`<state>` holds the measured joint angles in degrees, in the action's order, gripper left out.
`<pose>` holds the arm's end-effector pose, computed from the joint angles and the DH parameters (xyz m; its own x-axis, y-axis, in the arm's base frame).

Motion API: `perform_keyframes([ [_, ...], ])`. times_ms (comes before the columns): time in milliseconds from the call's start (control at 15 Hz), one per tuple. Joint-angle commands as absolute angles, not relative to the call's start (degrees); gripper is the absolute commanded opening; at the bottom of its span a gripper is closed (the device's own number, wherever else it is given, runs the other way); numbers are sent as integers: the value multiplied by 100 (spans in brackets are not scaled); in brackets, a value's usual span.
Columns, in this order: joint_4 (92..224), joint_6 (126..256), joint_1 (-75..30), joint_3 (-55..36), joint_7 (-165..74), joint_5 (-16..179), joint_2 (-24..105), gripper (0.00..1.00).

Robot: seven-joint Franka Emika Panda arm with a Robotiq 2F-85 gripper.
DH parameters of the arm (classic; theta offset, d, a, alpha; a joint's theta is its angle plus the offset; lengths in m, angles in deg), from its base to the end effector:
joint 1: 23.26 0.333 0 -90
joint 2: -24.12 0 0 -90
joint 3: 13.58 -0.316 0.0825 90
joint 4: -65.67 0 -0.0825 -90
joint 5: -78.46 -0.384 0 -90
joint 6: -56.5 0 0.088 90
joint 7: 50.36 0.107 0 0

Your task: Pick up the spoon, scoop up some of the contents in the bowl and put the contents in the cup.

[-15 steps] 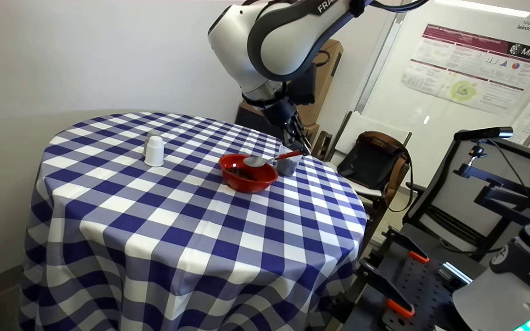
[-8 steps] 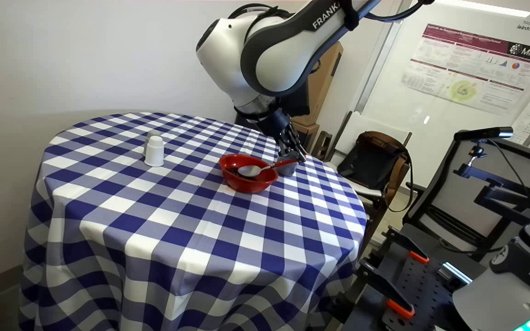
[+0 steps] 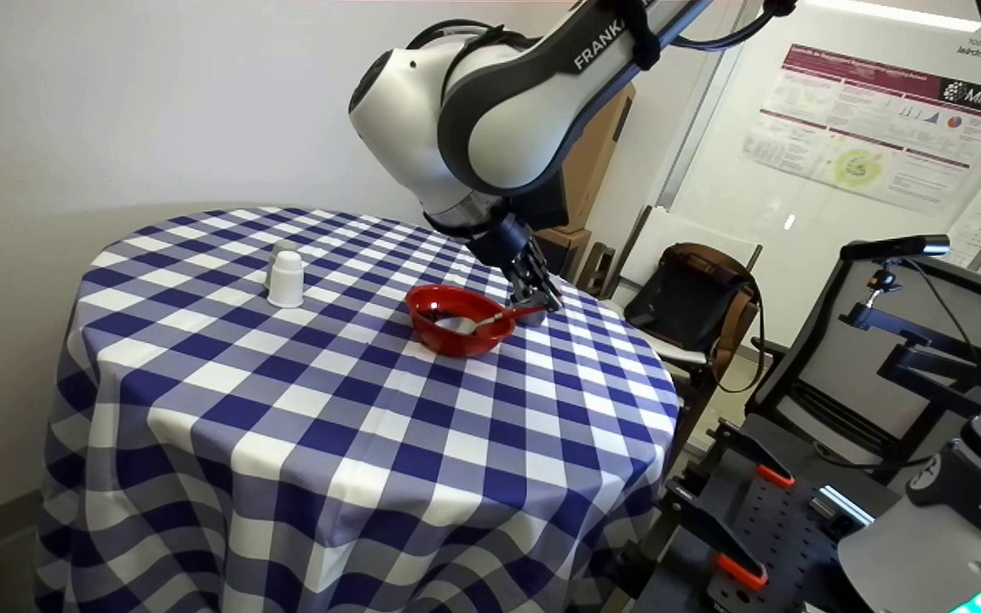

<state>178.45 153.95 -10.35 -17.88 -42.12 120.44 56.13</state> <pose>0.5216 0.0959 0.1661 0.6910 0.2125 -0.6909 0.6471 -0.6078 0.4603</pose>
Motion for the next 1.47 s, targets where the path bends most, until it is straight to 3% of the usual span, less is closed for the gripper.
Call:
perform_keyframes([
  [0,17854,15395,-1045,-1866,-4225,12030,5703,7],
  [1400,17643,15646,-1879,-1970,-5227,8494,5251,6],
])
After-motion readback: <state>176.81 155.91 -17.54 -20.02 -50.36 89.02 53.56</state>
